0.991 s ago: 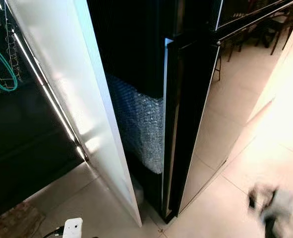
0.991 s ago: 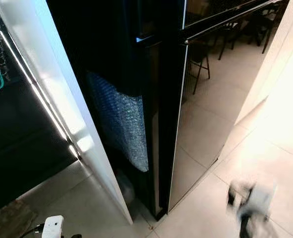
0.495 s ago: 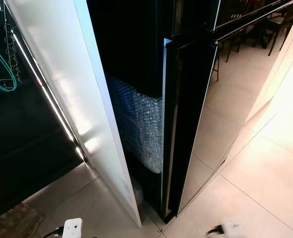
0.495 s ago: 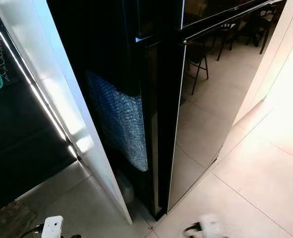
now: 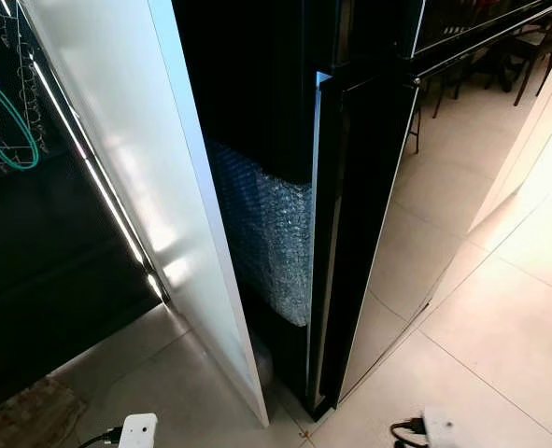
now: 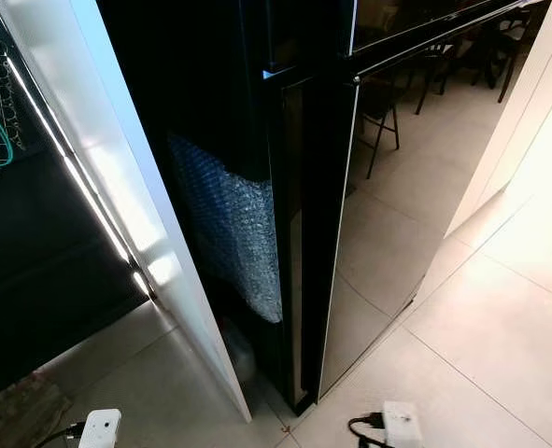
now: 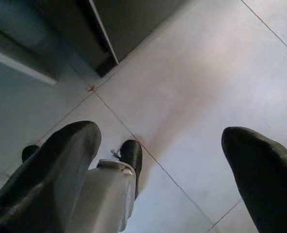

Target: Restocking fridge

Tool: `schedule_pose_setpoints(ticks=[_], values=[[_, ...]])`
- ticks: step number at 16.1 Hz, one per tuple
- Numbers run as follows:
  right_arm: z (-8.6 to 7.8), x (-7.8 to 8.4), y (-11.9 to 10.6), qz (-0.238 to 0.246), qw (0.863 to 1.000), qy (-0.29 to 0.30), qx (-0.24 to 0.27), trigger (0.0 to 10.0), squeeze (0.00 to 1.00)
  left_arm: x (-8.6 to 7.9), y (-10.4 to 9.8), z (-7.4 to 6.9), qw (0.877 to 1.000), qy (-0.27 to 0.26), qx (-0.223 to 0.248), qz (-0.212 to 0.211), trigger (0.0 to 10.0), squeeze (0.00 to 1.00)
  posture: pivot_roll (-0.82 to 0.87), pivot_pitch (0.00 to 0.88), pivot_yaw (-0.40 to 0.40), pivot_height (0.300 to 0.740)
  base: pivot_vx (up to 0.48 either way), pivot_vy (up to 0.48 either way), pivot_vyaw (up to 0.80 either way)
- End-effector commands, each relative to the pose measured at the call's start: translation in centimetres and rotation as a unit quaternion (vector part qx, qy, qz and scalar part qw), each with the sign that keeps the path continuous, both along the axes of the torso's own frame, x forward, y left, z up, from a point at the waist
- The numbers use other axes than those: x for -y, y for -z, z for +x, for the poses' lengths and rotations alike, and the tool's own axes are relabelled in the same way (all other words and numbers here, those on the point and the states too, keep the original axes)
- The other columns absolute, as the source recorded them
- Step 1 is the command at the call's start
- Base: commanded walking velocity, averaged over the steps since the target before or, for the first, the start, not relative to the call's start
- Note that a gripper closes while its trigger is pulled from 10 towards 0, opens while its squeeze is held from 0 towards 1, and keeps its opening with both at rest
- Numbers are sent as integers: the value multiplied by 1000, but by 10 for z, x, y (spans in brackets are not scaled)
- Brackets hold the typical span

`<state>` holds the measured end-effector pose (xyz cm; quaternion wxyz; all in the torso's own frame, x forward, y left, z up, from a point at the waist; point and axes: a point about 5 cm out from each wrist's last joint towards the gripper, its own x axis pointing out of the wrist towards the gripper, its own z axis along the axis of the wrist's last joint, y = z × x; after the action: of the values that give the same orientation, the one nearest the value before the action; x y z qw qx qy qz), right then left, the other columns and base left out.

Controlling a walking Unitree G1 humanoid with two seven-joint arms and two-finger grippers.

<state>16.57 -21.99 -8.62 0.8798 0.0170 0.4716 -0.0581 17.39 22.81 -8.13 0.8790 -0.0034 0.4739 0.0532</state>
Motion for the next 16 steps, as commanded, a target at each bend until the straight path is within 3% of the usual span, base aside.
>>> schedule_pose_setpoints(ticks=[1,5,16], values=[[-11,1,5,4,1000,24,-16,10000,0,-5,0,-3,1000,2,-10,8,10000,0,-103,0,62,740,0,-319,0],[-20,0,8,8,999,29,-29,10000,0,-4,1,-3,1000,5,-11,8,10000,0,-106,0,52,740,0,-320,0],[-23,3,9,10,998,47,-28,10000,0,2,2,-3,1000,-4,-11,-2,10000,0,-104,0,28,740,0,-320,0]])
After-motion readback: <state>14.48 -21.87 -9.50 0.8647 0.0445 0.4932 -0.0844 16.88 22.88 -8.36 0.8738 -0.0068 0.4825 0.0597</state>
